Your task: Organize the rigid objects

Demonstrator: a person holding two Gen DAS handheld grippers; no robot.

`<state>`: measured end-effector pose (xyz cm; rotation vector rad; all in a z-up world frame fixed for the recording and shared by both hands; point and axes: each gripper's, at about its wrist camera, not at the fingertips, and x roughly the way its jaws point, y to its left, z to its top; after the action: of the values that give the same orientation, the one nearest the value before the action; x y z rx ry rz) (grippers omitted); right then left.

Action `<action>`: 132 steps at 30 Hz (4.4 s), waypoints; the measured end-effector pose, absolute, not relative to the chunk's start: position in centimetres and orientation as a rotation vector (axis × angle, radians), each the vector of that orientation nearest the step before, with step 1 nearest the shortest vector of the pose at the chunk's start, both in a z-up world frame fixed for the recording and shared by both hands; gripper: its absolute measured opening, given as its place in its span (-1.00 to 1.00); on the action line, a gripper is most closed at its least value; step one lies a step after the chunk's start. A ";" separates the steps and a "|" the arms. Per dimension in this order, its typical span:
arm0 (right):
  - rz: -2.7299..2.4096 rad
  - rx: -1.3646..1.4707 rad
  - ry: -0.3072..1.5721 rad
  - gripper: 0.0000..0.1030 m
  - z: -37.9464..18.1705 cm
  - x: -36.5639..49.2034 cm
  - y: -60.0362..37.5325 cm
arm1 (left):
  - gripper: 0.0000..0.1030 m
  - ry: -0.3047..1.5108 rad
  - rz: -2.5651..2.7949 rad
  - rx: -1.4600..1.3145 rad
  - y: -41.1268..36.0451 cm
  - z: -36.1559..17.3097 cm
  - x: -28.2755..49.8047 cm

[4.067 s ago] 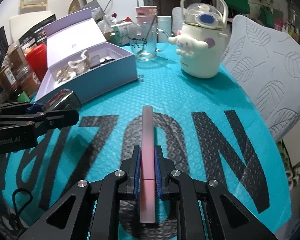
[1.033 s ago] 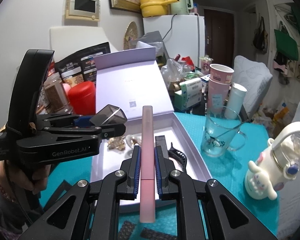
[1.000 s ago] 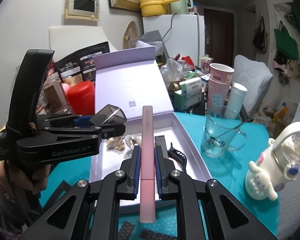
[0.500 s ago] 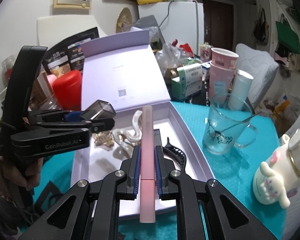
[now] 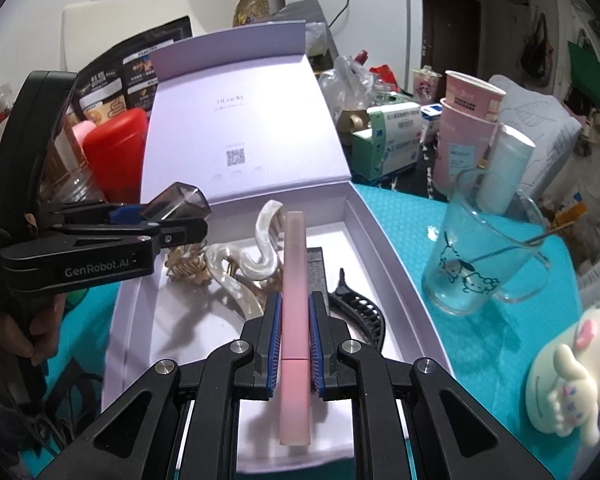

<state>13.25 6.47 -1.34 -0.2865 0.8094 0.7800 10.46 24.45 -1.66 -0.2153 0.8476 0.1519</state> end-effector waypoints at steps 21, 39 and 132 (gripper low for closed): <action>0.767 -0.355 0.850 -0.74 -3.7 14.8 7.7 | -0.13 0.937 0.145 -0.211 25.1 -3.8 12.0; 0.744 -0.334 0.866 -0.51 -3.6 15.4 7.5 | -0.13 1.017 0.190 -0.169 24.0 -4.0 14.1; 0.490 -0.202 0.777 0.50 3.9 -3.4 -3.7 | 1.00 0.786 0.254 -0.078 14.7 4.3 -7.1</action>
<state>-3.37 -3.66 3.90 -0.2021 0.7767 0.4896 -7.11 14.70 4.26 -0.0777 0.7860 0.2538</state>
